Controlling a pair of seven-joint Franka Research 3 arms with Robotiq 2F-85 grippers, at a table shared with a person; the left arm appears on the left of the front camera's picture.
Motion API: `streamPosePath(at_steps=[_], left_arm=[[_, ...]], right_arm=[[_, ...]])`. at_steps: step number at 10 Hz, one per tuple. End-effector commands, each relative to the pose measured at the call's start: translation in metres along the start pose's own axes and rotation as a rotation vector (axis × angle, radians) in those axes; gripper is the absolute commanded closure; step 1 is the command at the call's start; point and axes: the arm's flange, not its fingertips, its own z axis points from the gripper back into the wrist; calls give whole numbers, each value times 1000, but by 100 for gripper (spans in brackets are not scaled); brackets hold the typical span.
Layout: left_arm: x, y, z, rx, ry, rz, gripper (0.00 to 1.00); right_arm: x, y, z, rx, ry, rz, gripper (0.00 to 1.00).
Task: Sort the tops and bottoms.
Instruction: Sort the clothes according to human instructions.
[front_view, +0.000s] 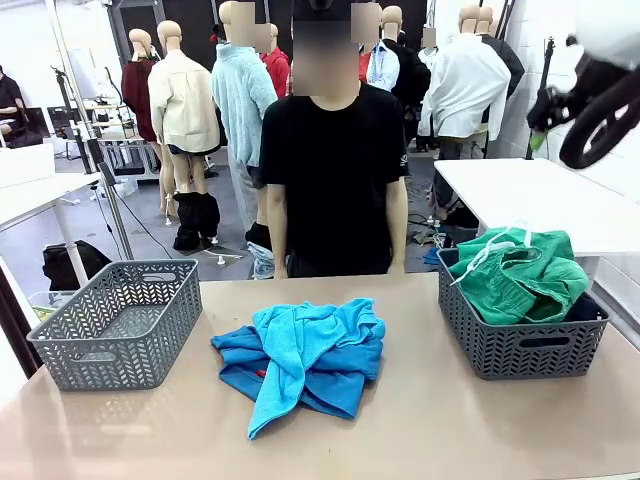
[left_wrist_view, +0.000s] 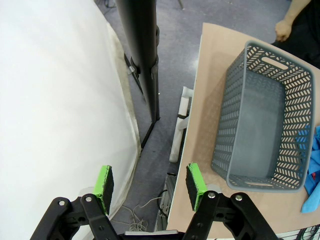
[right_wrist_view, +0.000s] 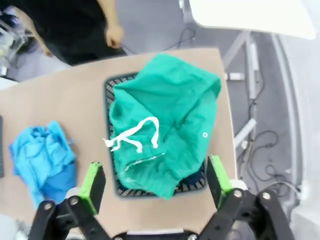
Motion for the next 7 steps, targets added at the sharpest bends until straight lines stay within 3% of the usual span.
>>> streamPosePath(at_steps=[1,2,3,7], left_arm=[[1,1,1,-1,7,14,24],[1,1,1,-1,7,14,24],[1,1,1,-1,7,14,24],[1,1,1,-1,7,14,24]], right_arm=[[14,15,8,3,13,44,0],[23,32,13,-48,-6,76,0],[7,9,15,7,-11,17,0],[7,9,15,7,-11,17,0]])
